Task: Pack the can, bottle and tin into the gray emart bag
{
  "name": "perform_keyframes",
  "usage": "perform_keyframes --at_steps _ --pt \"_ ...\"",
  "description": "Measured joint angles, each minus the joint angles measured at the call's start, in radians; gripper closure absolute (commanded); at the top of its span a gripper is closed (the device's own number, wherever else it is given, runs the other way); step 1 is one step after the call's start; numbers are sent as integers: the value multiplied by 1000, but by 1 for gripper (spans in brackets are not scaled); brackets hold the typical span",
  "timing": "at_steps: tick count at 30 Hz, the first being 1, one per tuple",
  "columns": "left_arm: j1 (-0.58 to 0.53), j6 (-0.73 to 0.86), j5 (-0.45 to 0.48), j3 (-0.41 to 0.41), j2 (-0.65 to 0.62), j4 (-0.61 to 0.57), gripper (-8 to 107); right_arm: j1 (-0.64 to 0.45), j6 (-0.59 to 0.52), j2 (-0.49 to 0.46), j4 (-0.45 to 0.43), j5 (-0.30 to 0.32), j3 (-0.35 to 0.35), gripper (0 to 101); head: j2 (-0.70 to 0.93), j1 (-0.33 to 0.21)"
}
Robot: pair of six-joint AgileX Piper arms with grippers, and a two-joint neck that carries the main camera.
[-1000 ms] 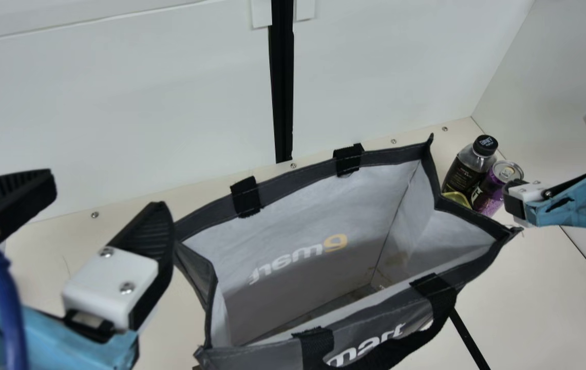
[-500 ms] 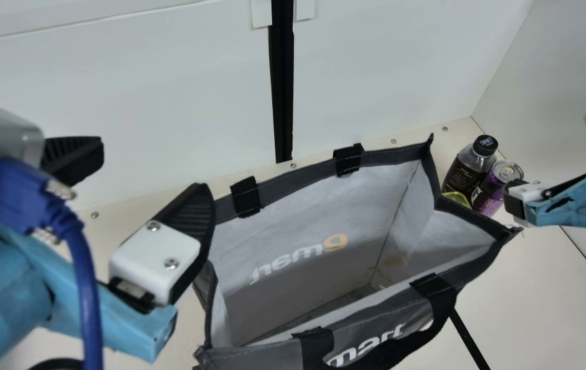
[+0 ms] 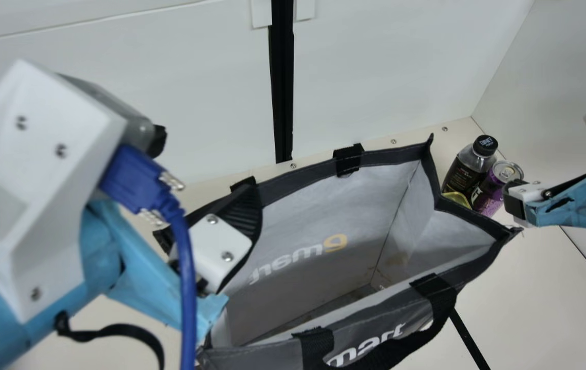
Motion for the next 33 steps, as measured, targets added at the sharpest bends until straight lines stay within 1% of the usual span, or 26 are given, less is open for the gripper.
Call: perform_keyframes --at_steps 13,33 --pt "12 111 2 -44 81 -81 9 0 0 0 0 0 0 10 2 0" --pt "25 188 2 -103 189 -125 9 0 0 0 0 0 0 10 0 0"
